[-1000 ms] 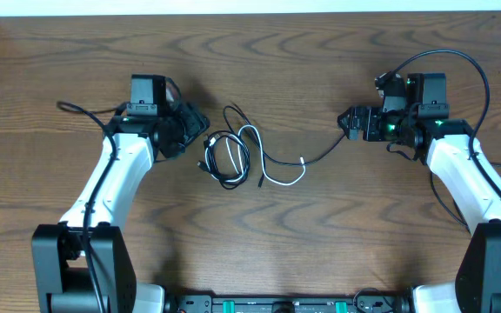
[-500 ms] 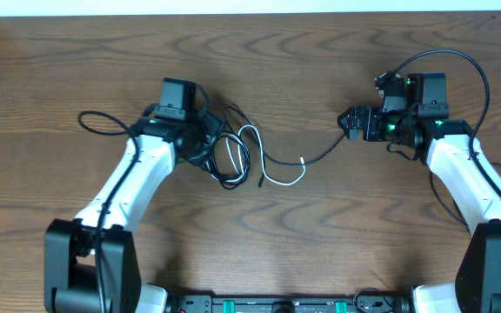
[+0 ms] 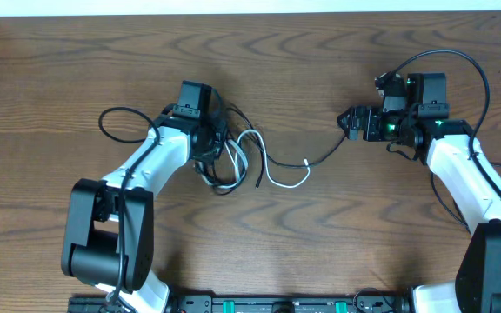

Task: Untangle cables

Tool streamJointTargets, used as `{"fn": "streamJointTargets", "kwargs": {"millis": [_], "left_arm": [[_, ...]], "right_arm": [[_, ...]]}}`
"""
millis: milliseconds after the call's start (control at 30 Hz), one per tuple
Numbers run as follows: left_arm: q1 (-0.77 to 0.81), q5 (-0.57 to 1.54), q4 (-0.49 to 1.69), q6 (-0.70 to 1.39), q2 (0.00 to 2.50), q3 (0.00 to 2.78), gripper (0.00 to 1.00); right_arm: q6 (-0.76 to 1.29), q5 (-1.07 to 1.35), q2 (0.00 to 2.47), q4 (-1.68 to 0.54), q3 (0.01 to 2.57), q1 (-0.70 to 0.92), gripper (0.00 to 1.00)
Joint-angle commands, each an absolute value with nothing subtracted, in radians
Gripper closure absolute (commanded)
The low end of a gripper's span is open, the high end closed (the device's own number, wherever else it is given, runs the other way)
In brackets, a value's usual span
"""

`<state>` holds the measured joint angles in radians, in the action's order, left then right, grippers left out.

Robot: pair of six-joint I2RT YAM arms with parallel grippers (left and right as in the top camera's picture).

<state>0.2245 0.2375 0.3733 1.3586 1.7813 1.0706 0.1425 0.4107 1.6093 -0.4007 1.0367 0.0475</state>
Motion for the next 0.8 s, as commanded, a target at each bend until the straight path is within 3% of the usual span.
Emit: {"fn": "streamJointTargets", "kwargs": {"millis": [0, 367, 600, 767], "left_arm": [[0.202, 0.223, 0.369, 1.299, 1.786, 1.061, 0.92], [0.061, 0.533, 0.330, 0.575, 1.752, 1.061, 0.92], [-0.006, 0.751, 0.308, 0.440, 1.752, 1.061, 0.92], [-0.033, 0.820, 0.324, 0.374, 1.752, 1.060, 0.92]], "right_arm": [[0.152, 0.410, 1.604, -0.400, 1.036, 0.054, 0.01], [0.152, 0.410, 1.604, -0.400, 1.036, 0.054, 0.01], [0.197, 0.426, 1.604, -0.386, 1.036, 0.054, 0.01], [0.366, 0.568, 1.604, -0.389, 1.036, 0.054, 0.01]]}}
